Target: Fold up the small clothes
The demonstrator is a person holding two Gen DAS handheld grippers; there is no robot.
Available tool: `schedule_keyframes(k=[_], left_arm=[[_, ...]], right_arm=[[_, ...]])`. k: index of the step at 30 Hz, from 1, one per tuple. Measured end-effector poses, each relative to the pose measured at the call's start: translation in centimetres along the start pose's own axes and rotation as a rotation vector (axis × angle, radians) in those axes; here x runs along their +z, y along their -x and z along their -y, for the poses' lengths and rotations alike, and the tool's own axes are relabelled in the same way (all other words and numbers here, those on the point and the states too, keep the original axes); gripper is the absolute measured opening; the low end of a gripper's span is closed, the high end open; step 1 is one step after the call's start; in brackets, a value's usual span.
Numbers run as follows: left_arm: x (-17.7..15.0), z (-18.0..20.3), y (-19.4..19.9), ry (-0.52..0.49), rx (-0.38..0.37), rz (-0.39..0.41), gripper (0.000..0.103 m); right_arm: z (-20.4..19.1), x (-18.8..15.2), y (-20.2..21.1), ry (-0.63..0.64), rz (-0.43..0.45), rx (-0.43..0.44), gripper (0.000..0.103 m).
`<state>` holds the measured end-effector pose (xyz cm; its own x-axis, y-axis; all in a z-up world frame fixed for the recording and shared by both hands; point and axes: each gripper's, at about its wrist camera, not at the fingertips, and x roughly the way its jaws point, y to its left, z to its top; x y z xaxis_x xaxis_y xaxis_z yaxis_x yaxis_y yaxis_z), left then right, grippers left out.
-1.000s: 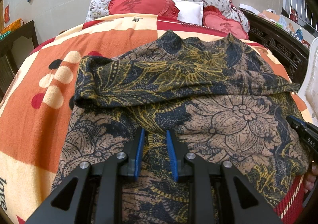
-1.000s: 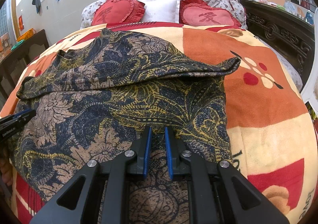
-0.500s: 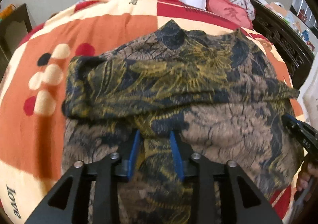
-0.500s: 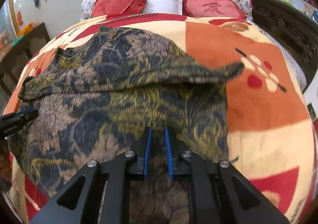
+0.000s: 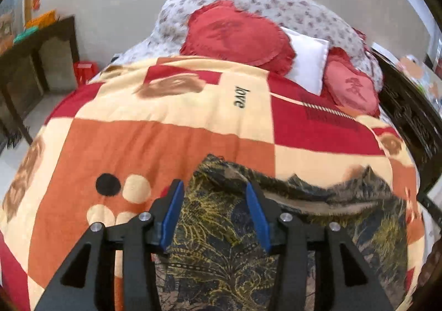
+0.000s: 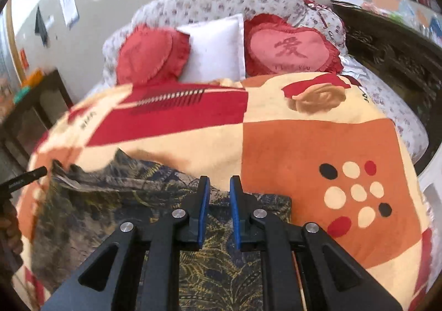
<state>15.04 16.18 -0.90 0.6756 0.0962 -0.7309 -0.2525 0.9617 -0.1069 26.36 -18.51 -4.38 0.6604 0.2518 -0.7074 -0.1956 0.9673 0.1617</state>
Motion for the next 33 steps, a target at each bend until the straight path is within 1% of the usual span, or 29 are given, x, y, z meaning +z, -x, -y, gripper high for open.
schedule_keyframes(k=[3,5,6,7,9,10,11,12,13,14,15,17,18,21,24,25,26,27,28,29,30,31,33], left_arm=[[-1.5,1.6,-0.5,-0.045,-0.07,-0.01,0.051],[-2.8,3.0,-1.6,-0.081,-0.097,-0.017,0.053],[-3.2,3.5,-2.1,-0.092,-0.094,-0.012,0.055],[-3.6,3.9,-2.5,-0.094,-0.077,-0.009,0.059],[-3.7,3.6,-4.2,-0.08,-0.051,-0.006,0.059],[-3.8,3.1,-5.1,-0.069,-0.048,-0.015,0.059],[-3.9,2.4,-5.8,-0.048,-0.08,-0.026,0.06],[-4.1,1.9,-5.8,-0.032,-0.109,-0.009,0.06],[-4.1,1.7,-5.9,-0.023,-0.124,0.001,0.06],[-4.1,1.5,-6.0,-0.018,-0.129,0.005,0.06],[-4.1,1.5,-6.0,-0.014,-0.13,0.011,0.06],[-4.2,1.6,-6.2,-0.01,-0.129,0.014,0.06],[-4.1,1.6,-6.3,-0.008,-0.131,0.013,0.06],[-4.0,1.3,-6.5,0.007,-0.146,0.006,0.061],[-4.1,1.5,-6.6,-0.006,-0.129,0.002,0.062],[-4.1,1.6,-6.6,-0.011,-0.122,0.001,0.062],[-4.1,1.8,-6.7,-0.014,-0.117,0.0,0.063],[-4.1,1.7,-6.7,-0.014,-0.116,-0.001,0.063],[-4.1,1.7,-6.7,-0.012,-0.118,-0.002,0.063],[-4.1,1.9,-6.7,-0.013,-0.118,-0.001,0.063],[-4.1,1.8,-6.7,-0.017,-0.114,0.0,0.063],[-4.1,1.9,-6.7,-0.02,-0.112,0.0,0.063],[-4.1,1.8,-6.7,-0.021,-0.118,-0.002,0.064]], right_arm=[[-0.4,-1.4,-0.4,-0.028,-0.012,0.003,0.024],[-1.3,-2.0,-1.1,-0.023,-0.019,0.01,0.024],[-1.9,-2.4,-1.4,-0.006,-0.015,-0.006,0.024],[-2.5,-2.7,-1.9,0.009,-0.008,-0.034,0.024],[-2.6,-3.1,-3.0,-0.01,-0.013,-0.071,0.025],[-2.4,-3.4,-3.8,-0.031,-0.018,-0.084,0.027],[-1.9,-3.8,-4.7,-0.046,-0.019,-0.097,0.036],[-1.4,-4.6,-5.1,-0.061,0.011,-0.115,0.051],[-0.7,-5.0,-5.3,-0.091,0.025,-0.124,0.06],[0.2,-5.0,-5.5,-0.133,0.016,-0.111,0.07],[1.2,-5.0,-5.9,-0.173,0.007,-0.079,0.077],[2.8,-4.9,-7.0,-0.225,-0.018,-0.005,0.077],[2.9,-4.8,-7.1,-0.216,-0.018,-0.002,0.077],[2.4,-4.7,-7.3,-0.186,-0.013,-0.02,0.077],[1.6,-4.5,-7.3,-0.192,-0.014,-0.018,0.077],[1.7,-4.5,-7.2,-0.189,-0.014,-0.026,0.077],[1.3,-4.3,-6.8,-0.174,-0.012,-0.054,0.078],[0.9,-4.1,-6.3,-0.151,-0.008,-0.084,0.074],[-0.1,-3.9,-5.1,-0.105,0.008,-0.126,0.07],[-1.0,-4.0,-3.9,-0.059,0.022,-0.15,0.064],[-2.1,-4.1,-2.7,-0.016,0.032,-0.156,0.064],[-3.1,-4.5,-1.5,0.014,0.044,-0.147,0.064],[-5.4,-6.1,1.0,0.084,0.066,-0.091,0.064]])
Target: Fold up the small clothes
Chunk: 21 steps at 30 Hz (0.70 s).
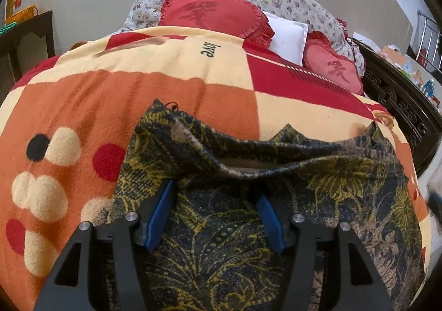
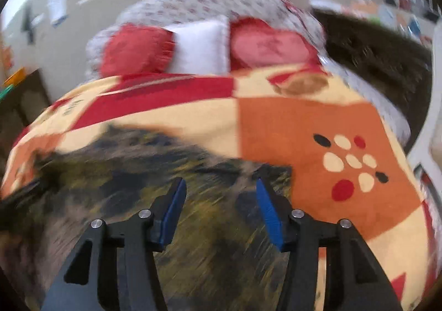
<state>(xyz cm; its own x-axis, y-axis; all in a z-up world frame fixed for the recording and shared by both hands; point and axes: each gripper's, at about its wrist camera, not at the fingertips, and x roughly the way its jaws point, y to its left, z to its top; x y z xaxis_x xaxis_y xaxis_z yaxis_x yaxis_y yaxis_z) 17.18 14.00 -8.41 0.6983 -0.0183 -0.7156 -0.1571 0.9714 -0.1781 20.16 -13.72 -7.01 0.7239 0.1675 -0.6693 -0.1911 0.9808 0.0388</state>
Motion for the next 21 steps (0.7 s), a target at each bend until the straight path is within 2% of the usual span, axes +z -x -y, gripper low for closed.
schedule_keyframes(k=[4,7,10,14,15,17,21], left_arm=[[1.1,0.4,0.5,-0.021,0.005,-0.03,0.067],[3.3,-0.5,0.9,0.04,-0.006,-0.015,0.069],[4.7,-2.4,-0.8,0.136,0.01,-0.064,0.079],[5.2,-1.0,-1.2,0.05,0.081,-0.084,0.086],[5.4,-1.2,-1.0,0.059,0.076,-0.098,0.086],[5.6,-1.8,0.5,0.093,0.044,-0.118,0.076],[4.3,-3.0,6.2,0.096,-0.056,-0.064,0.075]], right_arm=[[-2.1,-5.0,2.3,0.083,-0.051,0.024,0.063],[-1.7,-8.5,0.6,0.078,-0.15,0.01,0.063],[-0.7,-8.2,0.4,0.036,-0.144,0.025,0.064],[-0.9,-8.3,-0.1,0.066,-0.151,0.012,0.067],[-0.9,-8.4,0.0,0.065,-0.151,0.013,0.067],[-0.6,-8.5,0.1,0.057,-0.151,0.021,0.067],[-1.0,-8.4,0.2,0.066,-0.151,0.012,0.067]])
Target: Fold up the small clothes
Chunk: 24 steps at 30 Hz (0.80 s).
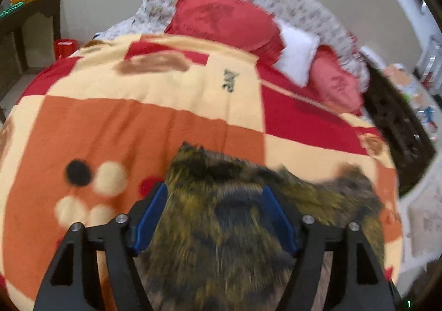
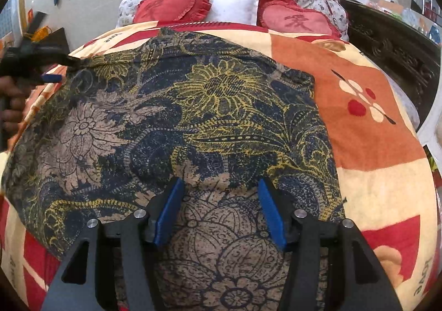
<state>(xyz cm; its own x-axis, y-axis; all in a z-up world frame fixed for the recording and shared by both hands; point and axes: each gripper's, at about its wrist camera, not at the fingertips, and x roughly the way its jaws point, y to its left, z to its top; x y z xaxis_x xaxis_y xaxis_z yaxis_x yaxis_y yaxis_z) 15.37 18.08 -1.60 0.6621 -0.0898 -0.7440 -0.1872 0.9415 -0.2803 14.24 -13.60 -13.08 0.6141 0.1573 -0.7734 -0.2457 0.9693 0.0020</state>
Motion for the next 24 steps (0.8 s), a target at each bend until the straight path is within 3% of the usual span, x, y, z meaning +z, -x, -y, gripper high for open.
schedule_keyframes(k=[4,8,9,11,14,16,19,24], left_arm=[[-5.2,-1.8,6.2,-0.013,-0.123,-0.003,0.076],[-11.6,-3.0,9.9,-0.01,-0.184,-0.05,0.076],[-12.9,-3.1,10.5,-0.005,-0.191,-0.055,0.076],[-15.4,-3.4,11.5,-0.001,-0.225,-0.053,0.076],[-17.3,-3.2,11.5,-0.016,-0.231,-0.052,0.076],[-17.9,-3.6,10.1,0.007,-0.185,-0.088,0.076],[-18.6,-5.3,8.8,0.104,-0.219,-0.113,0.075],[-19.5,-5.5,10.5,0.139,-0.247,-0.089,0.076]], right_arm=[[-0.4,0.0,0.2,0.005,0.001,-0.005,0.067],[-0.6,0.1,0.6,0.012,0.005,-0.033,0.066],[-0.9,0.3,1.4,0.008,0.017,-0.046,0.061],[-1.7,0.6,4.2,-0.01,0.075,0.038,0.058],[-4.1,0.3,7.0,0.049,0.128,0.168,0.058],[-6.1,-0.5,6.4,0.142,0.058,0.194,0.058],[-6.9,-2.7,3.3,0.202,-0.094,0.17,0.057],[-6.2,-1.7,4.9,0.148,-0.023,0.185,0.057]])
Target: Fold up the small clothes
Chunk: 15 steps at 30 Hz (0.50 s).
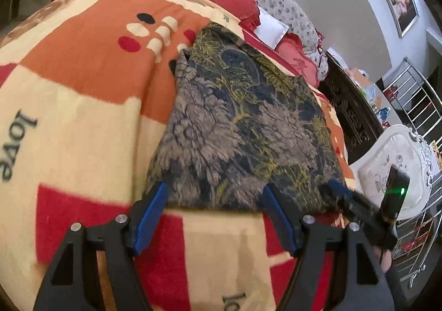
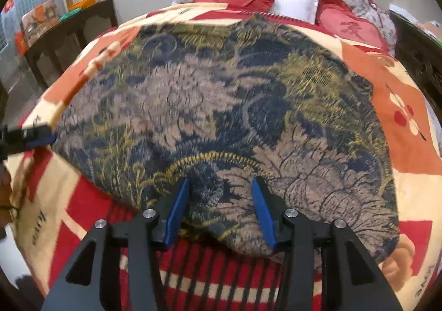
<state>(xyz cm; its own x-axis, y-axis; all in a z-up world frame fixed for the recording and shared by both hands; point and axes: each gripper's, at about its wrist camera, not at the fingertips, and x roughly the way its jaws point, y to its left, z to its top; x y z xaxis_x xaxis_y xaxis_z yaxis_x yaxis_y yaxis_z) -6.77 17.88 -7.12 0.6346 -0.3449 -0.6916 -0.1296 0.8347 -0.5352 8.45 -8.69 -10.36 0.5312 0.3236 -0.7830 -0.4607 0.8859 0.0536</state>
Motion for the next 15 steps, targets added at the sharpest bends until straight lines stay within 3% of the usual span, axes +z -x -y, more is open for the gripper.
schedule_keyframes(k=[2,5,6,9,15], left_arm=[[-1.1,-0.1,0.2,0.03,-0.036,-0.008,0.078],[-2.3,-1.0,-0.4,0.111,-0.095,-0.04,0.081],[-2.4,-1.4,-0.6,0.134,-0.11,-0.018,0.081],[-1.4,-2.0,-1.1,0.201,-0.162,0.02,0.087],[1.3,-3.0,-2.8,0.327,-0.181,0.075,0.089]], right_arm=[[0.1,0.5,0.4,0.002,0.047,-0.007,0.057],[0.4,-0.2,-2.2,0.002,-0.012,-0.028,0.058],[0.3,-0.6,-2.5,0.0,0.012,-0.029,0.06],[-0.1,-0.6,-2.4,0.011,0.026,-0.049,0.06],[0.0,-0.7,-2.4,0.009,0.032,-0.048,0.061]])
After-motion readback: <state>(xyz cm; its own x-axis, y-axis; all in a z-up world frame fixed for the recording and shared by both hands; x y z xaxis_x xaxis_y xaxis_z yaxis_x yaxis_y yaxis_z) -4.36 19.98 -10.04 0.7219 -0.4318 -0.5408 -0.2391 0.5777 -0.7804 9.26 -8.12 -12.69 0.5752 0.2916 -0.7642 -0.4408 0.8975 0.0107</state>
